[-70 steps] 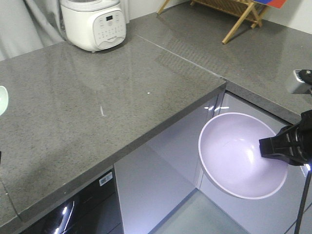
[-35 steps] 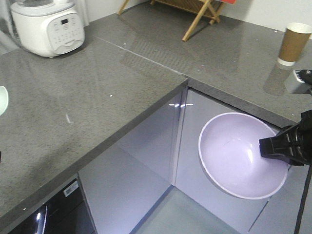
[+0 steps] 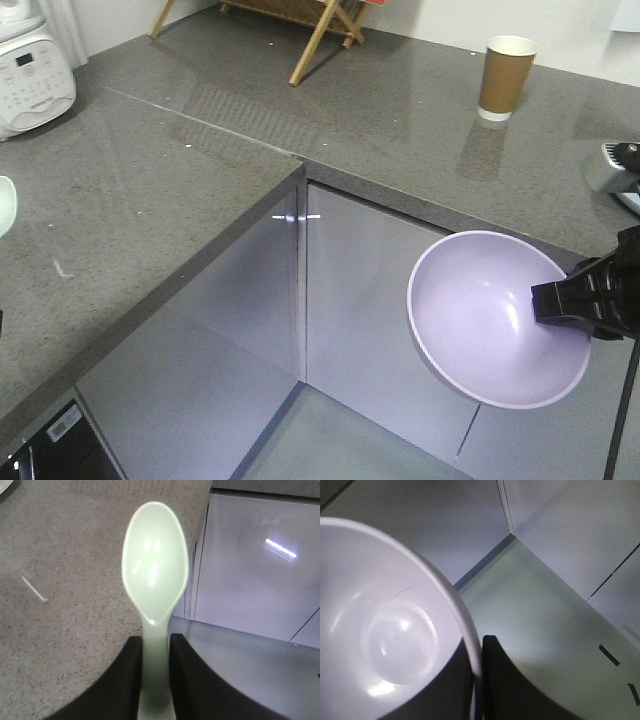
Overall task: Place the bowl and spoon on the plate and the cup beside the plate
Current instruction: 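Turn the base toward the other counter holding spoon and bowl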
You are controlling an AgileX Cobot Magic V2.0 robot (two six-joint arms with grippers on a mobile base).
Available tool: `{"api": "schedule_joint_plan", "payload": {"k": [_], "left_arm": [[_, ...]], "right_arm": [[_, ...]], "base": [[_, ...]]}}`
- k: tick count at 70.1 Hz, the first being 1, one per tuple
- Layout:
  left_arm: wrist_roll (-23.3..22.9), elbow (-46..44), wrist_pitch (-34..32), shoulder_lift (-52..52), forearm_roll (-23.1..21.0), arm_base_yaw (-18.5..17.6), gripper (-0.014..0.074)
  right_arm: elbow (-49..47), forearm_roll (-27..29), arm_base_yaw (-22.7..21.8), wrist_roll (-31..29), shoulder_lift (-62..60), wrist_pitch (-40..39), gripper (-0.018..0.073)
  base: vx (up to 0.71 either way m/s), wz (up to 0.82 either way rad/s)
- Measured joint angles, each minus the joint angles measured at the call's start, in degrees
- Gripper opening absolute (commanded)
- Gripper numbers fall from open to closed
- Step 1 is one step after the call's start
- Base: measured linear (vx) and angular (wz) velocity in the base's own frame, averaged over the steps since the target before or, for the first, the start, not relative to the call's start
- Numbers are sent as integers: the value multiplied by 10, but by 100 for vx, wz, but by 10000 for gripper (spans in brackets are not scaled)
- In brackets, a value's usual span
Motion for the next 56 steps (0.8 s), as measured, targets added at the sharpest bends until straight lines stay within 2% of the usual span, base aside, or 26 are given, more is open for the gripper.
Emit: {"api": "schedule_joint_plan", "payload": {"k": [56], "left_arm": [[0, 0, 0, 0, 0, 0, 125]], "right_arm": [[0, 0, 0, 0, 0, 0, -4]], "base": [[3, -23]]}}
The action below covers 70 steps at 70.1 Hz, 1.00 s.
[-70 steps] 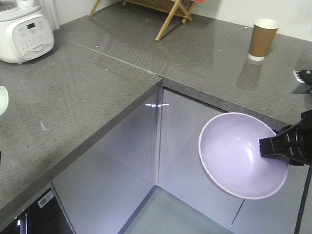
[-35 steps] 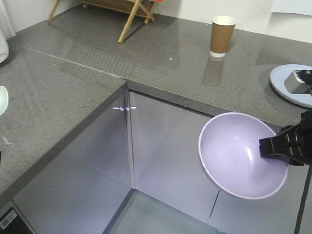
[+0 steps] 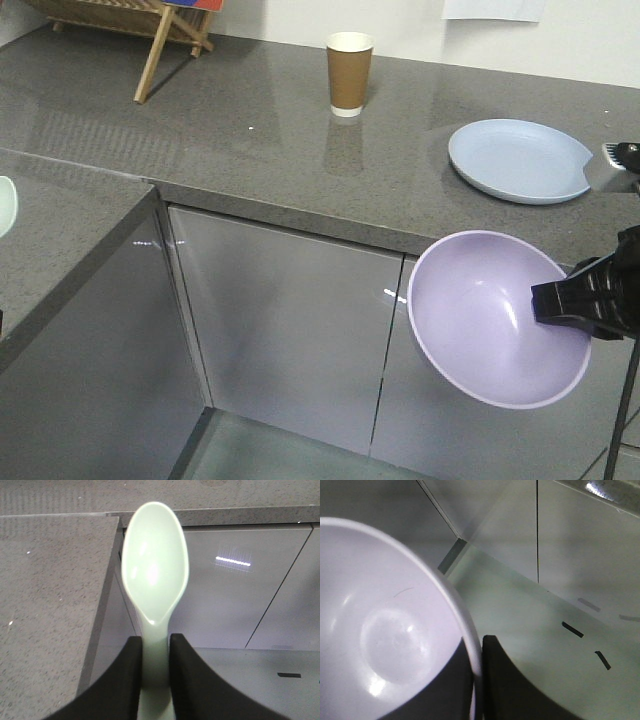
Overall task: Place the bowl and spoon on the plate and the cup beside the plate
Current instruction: 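Turn the base toward the other counter holding spoon and bowl, then drive up to the pale blue plate holding spoon and bowl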
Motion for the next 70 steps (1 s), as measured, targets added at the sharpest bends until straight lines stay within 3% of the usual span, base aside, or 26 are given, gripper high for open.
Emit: {"api": "schedule_joint_plan", "payload": {"k": [70], "left_arm": [[0, 0, 0, 0, 0, 0, 125]], "right_arm": [[0, 0, 0, 0, 0, 0, -4]], "base": [[3, -12]]}}
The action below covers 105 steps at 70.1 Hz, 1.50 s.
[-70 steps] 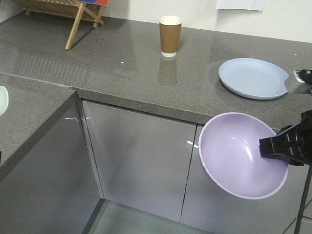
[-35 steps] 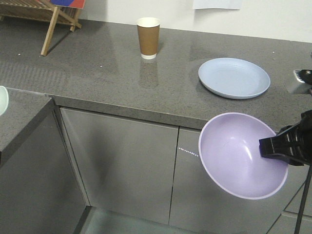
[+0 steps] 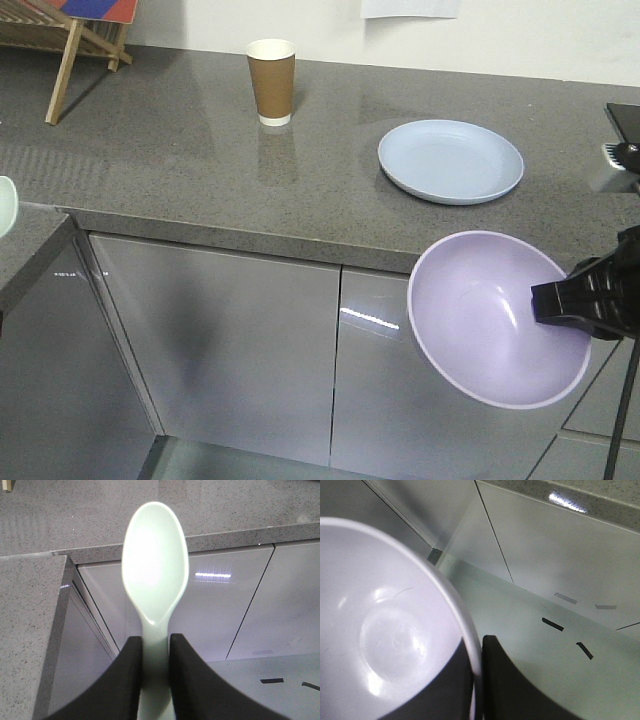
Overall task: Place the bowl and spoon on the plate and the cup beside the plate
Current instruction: 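Drive up to the pale blue plate holding spoon and bowl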
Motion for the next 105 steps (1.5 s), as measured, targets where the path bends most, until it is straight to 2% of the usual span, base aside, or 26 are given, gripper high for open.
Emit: {"api": "schedule_joint_plan", "payload": {"k": [105], "left_arm": [[0, 0, 0, 0, 0, 0, 125]], "right_arm": [[0, 0, 0, 0, 0, 0, -4]], "base": [[6, -1]]}}
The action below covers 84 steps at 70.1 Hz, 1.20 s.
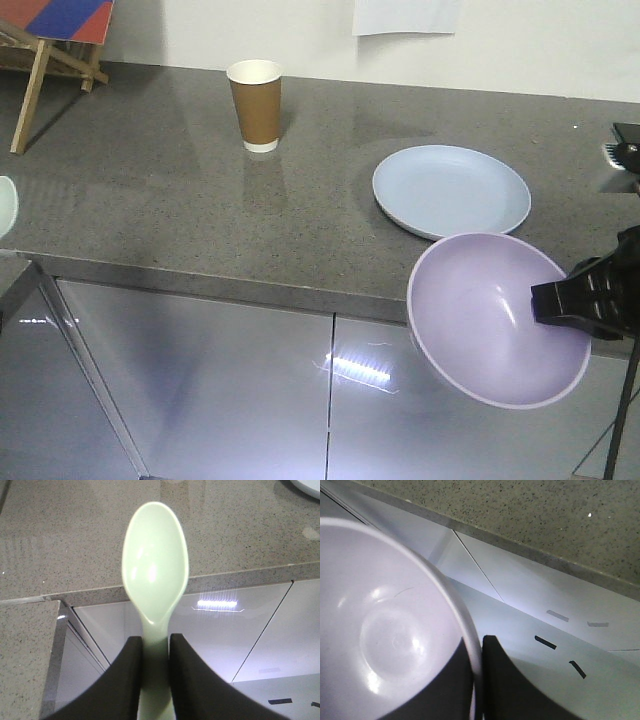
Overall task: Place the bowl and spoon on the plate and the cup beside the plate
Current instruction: 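Drive up to the pale blue plate holding spoon and bowl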
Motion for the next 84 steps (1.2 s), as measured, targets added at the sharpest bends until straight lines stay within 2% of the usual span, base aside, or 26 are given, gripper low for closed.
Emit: {"api": "schedule_joint_plan", "payload": {"k": [84], "left_arm": [[0, 0, 0, 0, 0, 0, 125]], "right_arm": [[0, 0, 0, 0, 0, 0, -4]], "base": [[5, -7]]}}
